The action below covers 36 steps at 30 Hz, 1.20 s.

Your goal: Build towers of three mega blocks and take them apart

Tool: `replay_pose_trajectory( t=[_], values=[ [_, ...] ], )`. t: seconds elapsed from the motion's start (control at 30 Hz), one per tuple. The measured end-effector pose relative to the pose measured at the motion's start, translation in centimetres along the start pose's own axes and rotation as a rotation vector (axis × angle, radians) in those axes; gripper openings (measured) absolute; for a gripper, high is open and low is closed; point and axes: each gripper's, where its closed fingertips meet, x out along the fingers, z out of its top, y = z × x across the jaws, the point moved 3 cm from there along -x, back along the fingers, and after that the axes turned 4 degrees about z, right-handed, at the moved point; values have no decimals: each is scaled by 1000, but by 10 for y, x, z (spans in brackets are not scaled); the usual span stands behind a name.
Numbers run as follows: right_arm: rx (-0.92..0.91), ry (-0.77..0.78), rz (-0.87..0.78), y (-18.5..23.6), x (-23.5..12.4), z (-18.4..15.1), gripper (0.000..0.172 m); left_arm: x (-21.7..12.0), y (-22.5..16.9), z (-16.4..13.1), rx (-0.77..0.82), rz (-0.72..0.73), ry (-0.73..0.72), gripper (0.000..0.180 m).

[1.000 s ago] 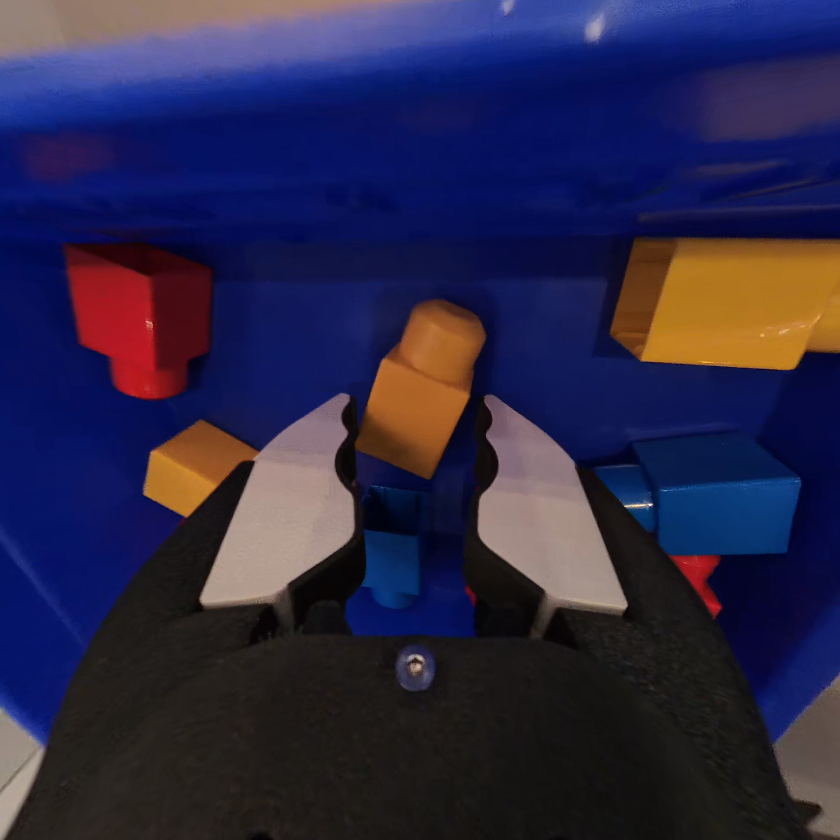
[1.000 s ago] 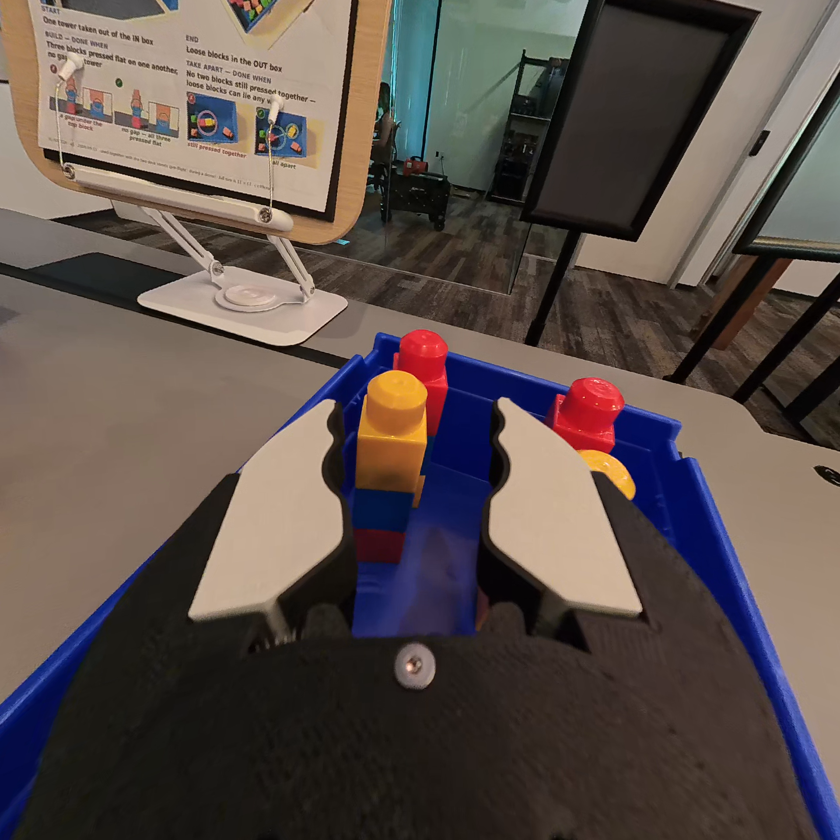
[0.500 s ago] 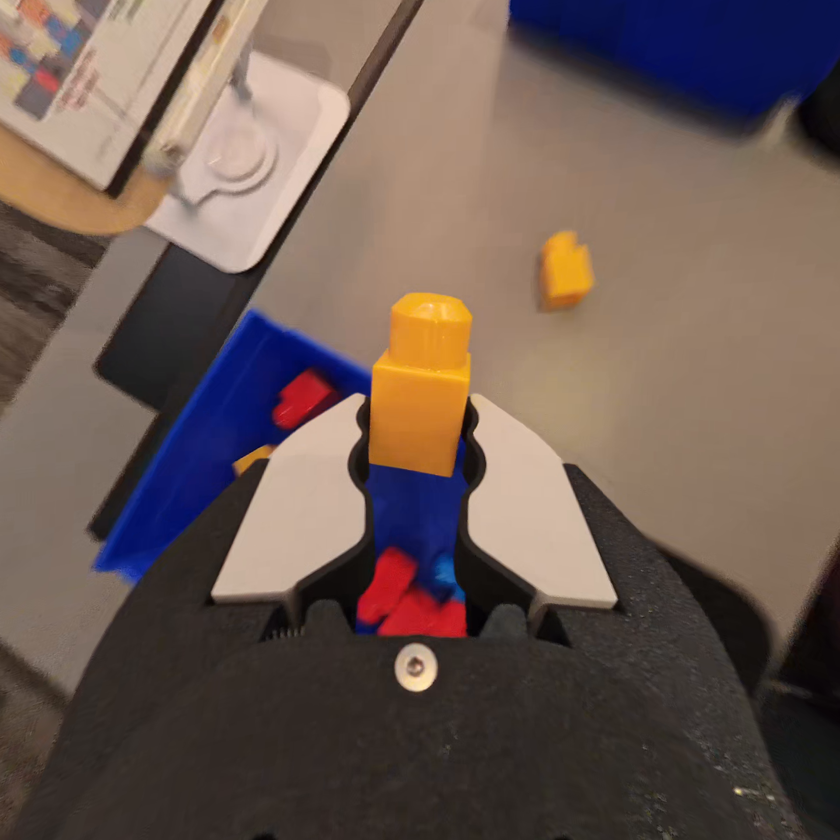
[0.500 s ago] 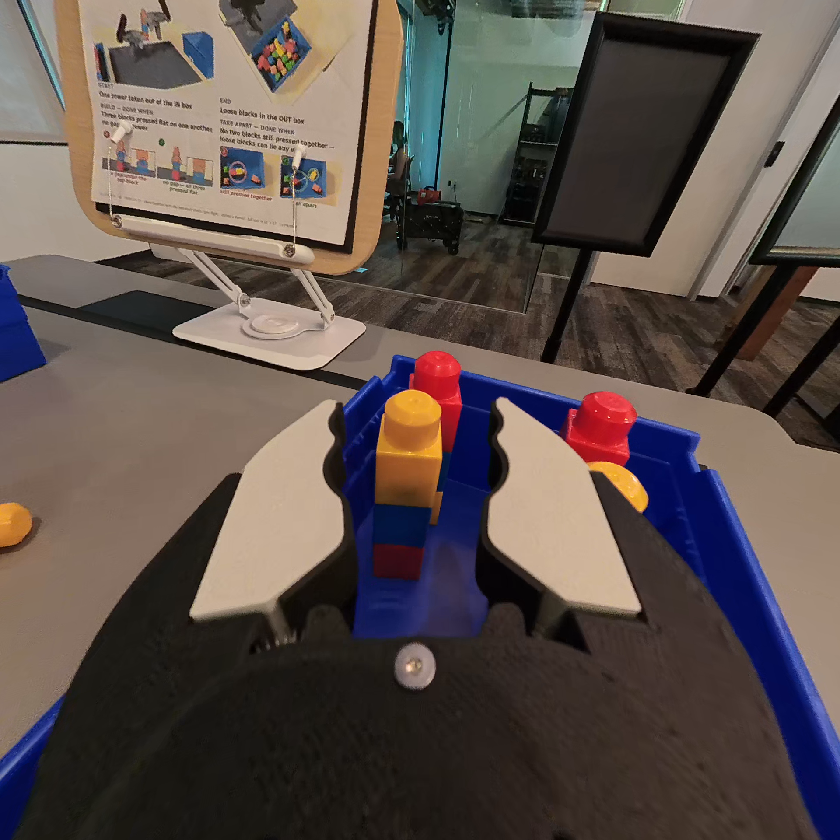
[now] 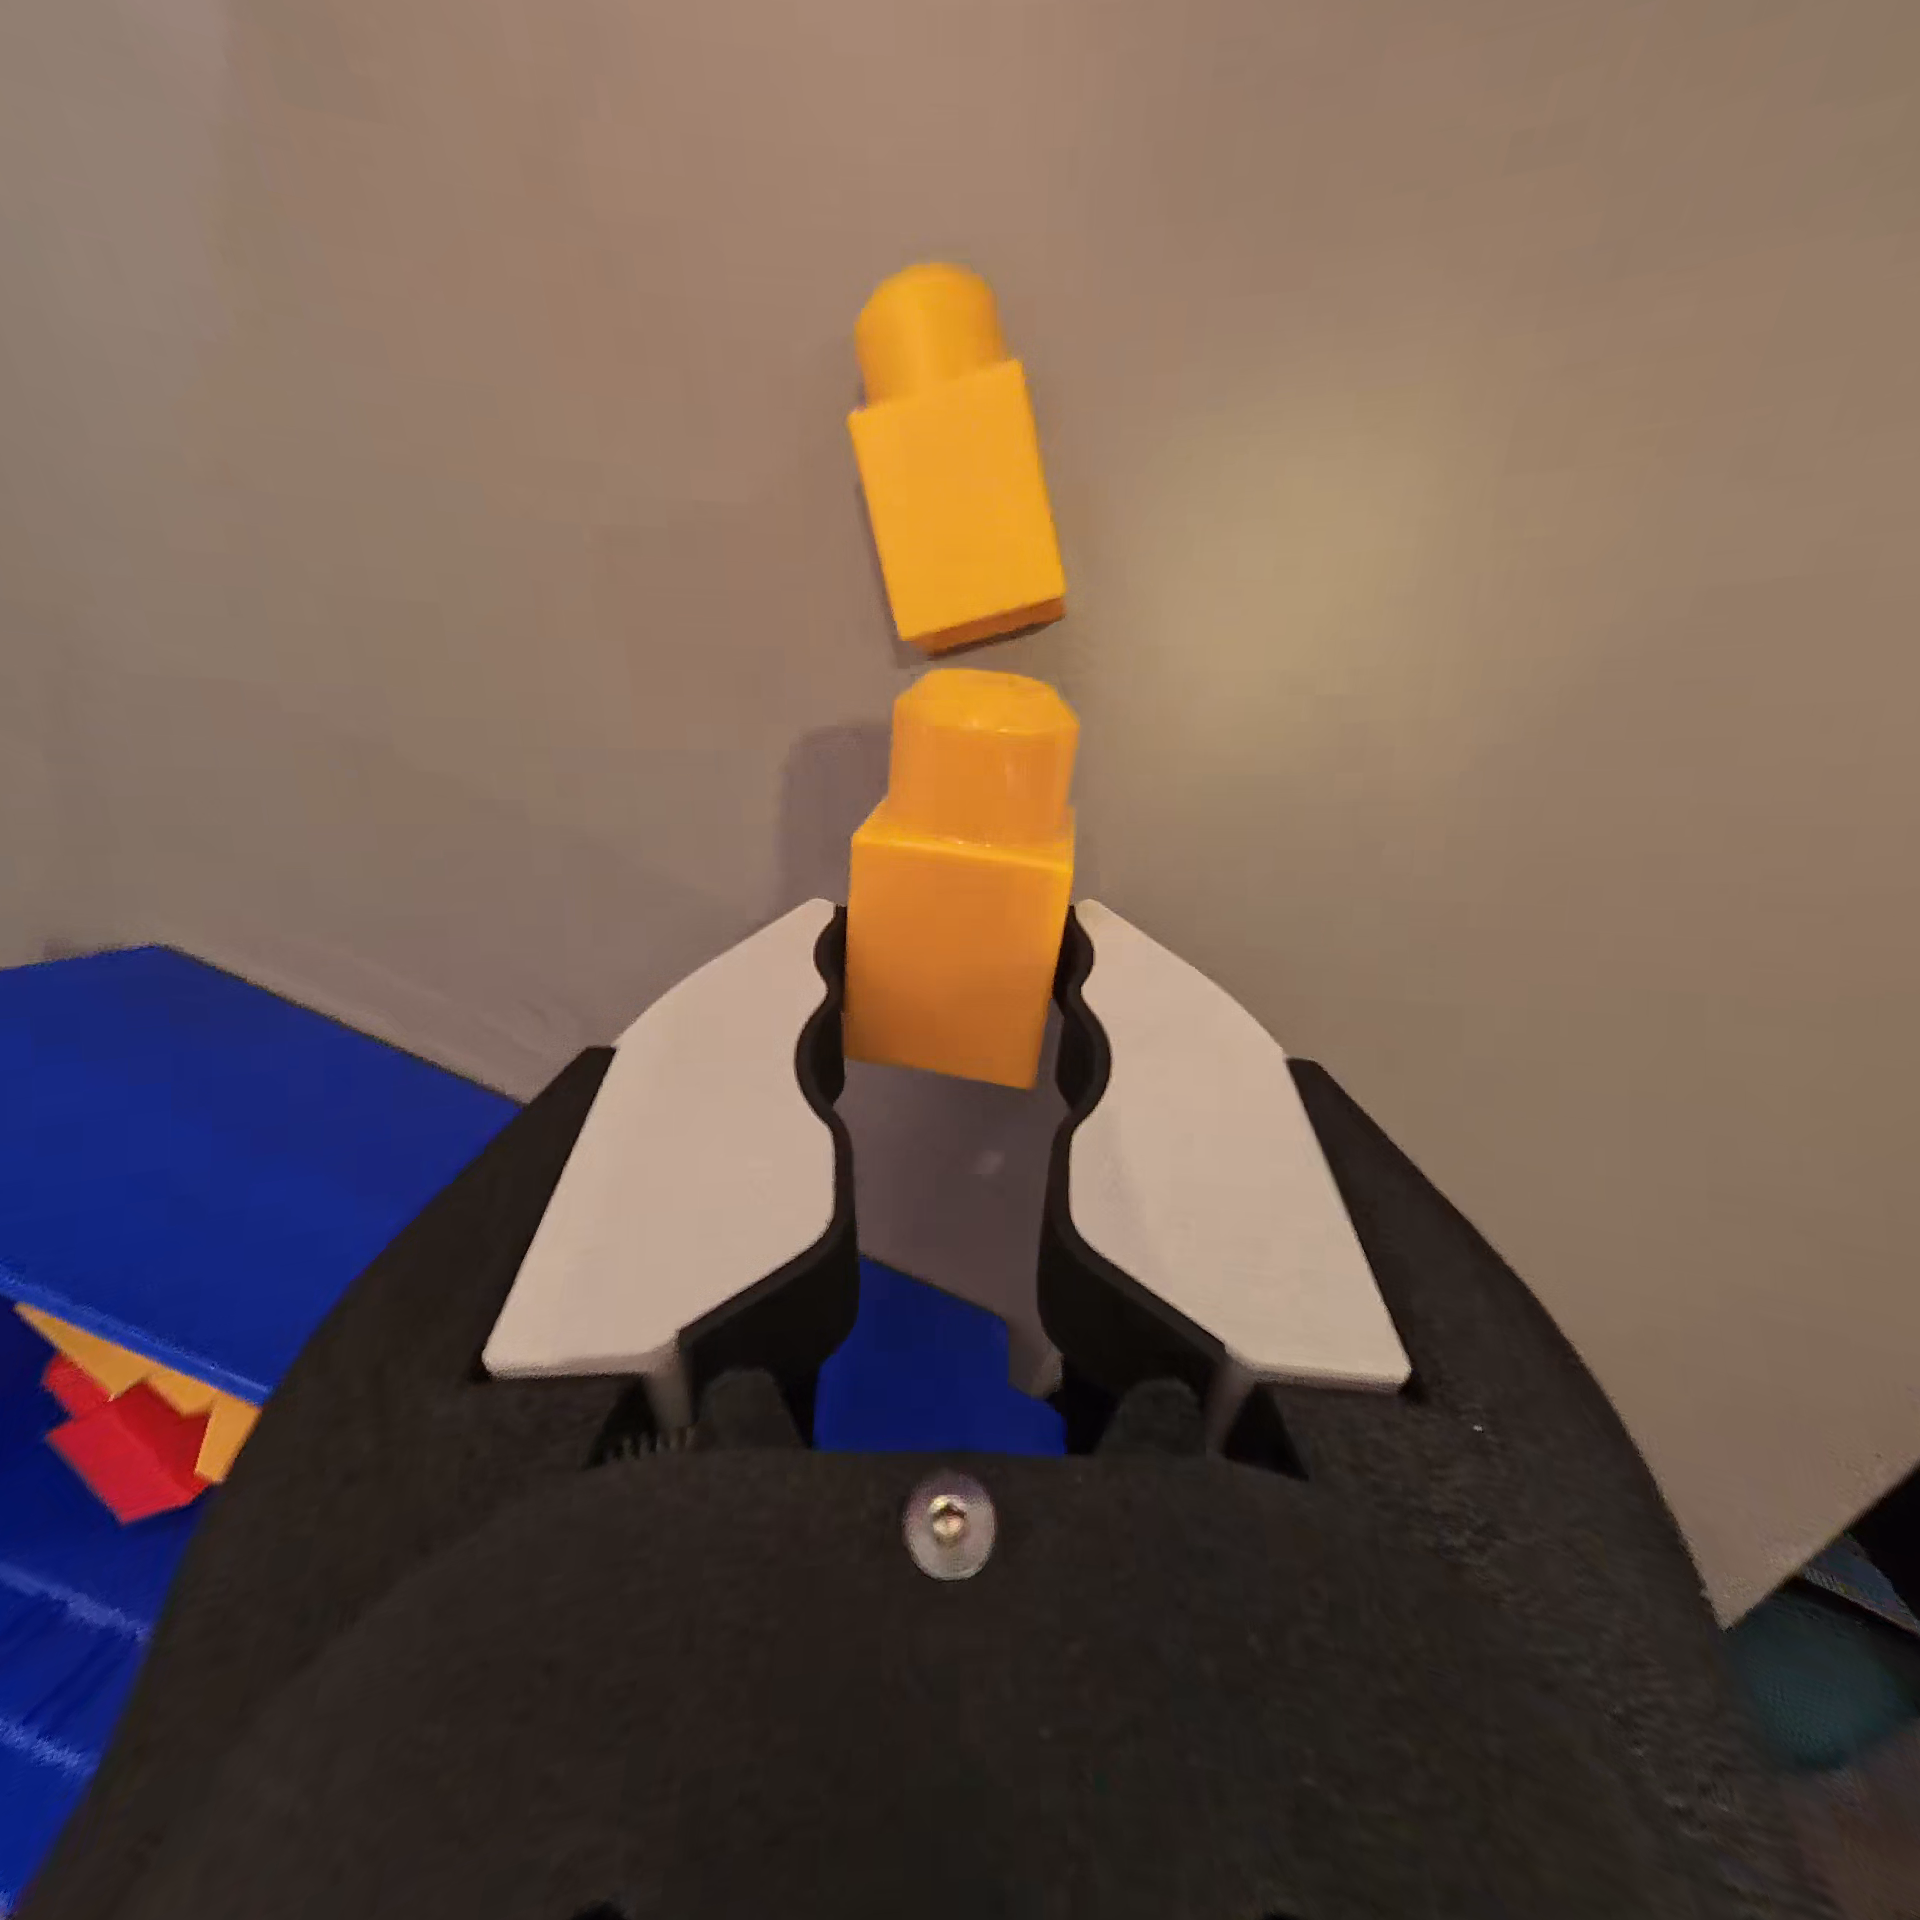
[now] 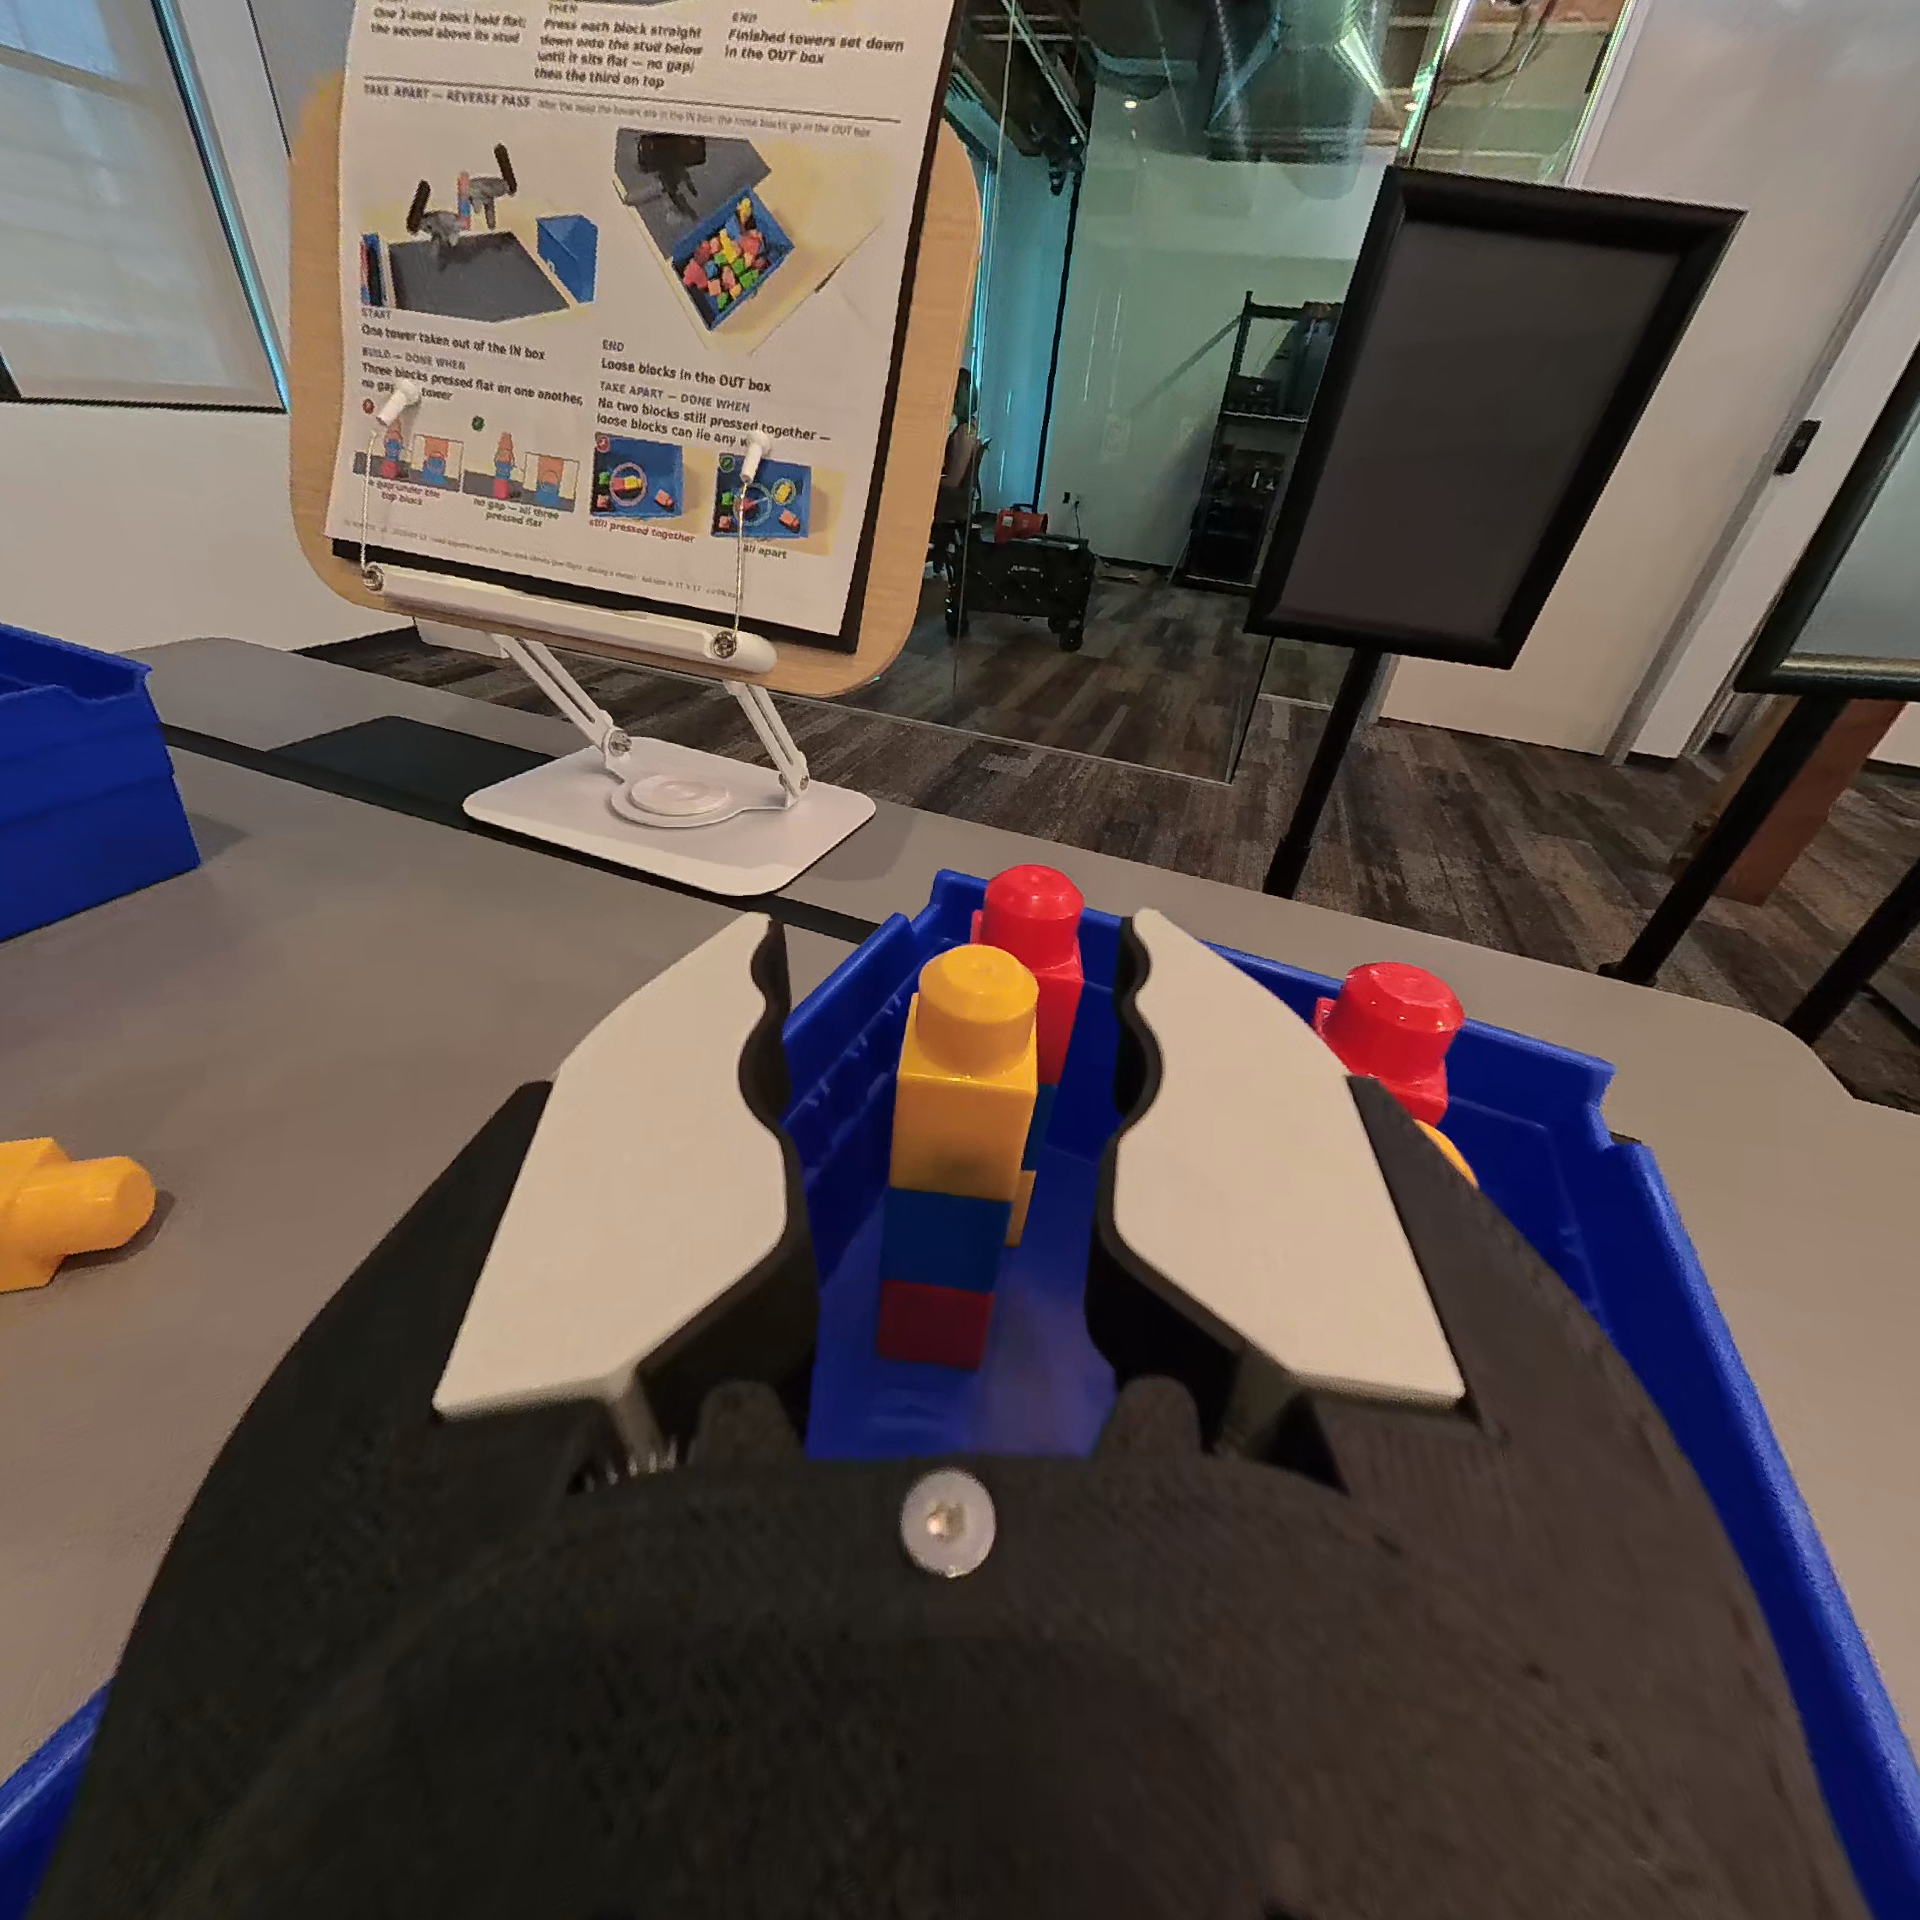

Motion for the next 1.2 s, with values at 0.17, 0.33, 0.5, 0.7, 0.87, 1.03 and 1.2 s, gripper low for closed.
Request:
replay_pose_trajectory(
  t=[0.17,0.33,0.5,0.7,0.87,1.03,1.2],
  values=[
    [13,-5,5,-1,0,0,61,18,2,0,-30,24,101,38],
    [5,11,12,0,2,-3,61,33,2,-3,-41,7,197,38],
    [3,16,21,1,3,-4,61,42,-4,-5,-61,-51,220,38],
    [12,13,30,2,3,-4,61,25,-1,0,-51,-78,157,61],
    [27,-11,34,2,0,1,61,-56,24,7,-150,-41,-135,56],
    [69,-41,32,-2,-3,5,61,-124,71,-57,-370,46,-271,59],
    [142,-93,34,-7,-7,9,61,-109,90,-126,-557,85,-187,56]
  ],
)
